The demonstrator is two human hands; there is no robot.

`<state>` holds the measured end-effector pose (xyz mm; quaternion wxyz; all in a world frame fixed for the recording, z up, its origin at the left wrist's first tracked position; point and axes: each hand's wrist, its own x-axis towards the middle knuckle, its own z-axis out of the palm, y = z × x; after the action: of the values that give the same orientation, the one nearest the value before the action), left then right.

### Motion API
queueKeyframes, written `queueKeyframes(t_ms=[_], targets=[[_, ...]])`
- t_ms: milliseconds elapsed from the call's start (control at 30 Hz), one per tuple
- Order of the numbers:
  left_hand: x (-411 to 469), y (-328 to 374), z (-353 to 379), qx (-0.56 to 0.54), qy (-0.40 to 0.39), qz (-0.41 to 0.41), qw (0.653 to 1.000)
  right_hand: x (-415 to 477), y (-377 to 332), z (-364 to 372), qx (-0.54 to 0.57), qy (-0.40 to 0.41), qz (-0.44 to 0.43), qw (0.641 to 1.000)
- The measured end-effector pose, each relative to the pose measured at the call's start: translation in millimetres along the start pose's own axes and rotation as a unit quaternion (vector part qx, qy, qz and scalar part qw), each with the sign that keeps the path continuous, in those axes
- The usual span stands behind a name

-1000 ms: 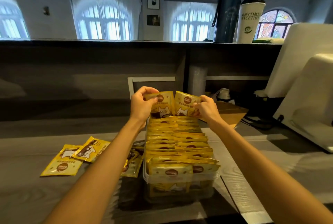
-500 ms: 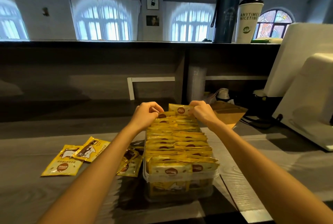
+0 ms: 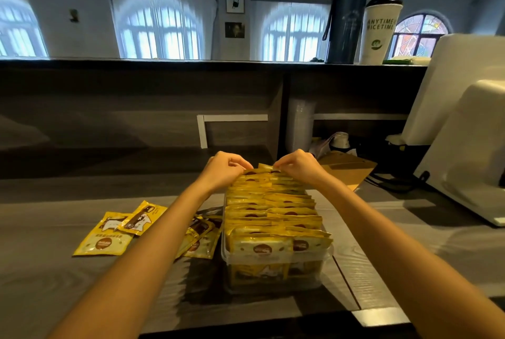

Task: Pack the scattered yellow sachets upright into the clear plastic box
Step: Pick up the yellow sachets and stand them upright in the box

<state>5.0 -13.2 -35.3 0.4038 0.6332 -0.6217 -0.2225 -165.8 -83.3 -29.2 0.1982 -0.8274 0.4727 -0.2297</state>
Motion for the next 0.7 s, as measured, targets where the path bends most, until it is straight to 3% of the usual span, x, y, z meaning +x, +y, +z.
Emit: queueKeyframes(t_ms=[200,400,567,700], targets=[[-14.6,8.0,-15.5,0.027,0.064,-0.002,0.998,-12.1,-21.4,-0.1,0.003,0.054,-0.009,0.999],[-43.9,6.9,-45.9,0.08,0.158,-0.024,0.984,-40.8,-87.3,16.4,-0.023,0.095,-0.098,0.99],[-80.9,-26.1,-75.3,0.13,0.23,-0.114,0.958,-66.2,-147.3,31.8,-0.081,-0.014,-0.15,0.985],[-107.7,-62.9,-84.4,0.197,0.184,-0.203,0.941,-88.4,-171.2,78.4,-0.098,-0.096,-0.125,0.983]])
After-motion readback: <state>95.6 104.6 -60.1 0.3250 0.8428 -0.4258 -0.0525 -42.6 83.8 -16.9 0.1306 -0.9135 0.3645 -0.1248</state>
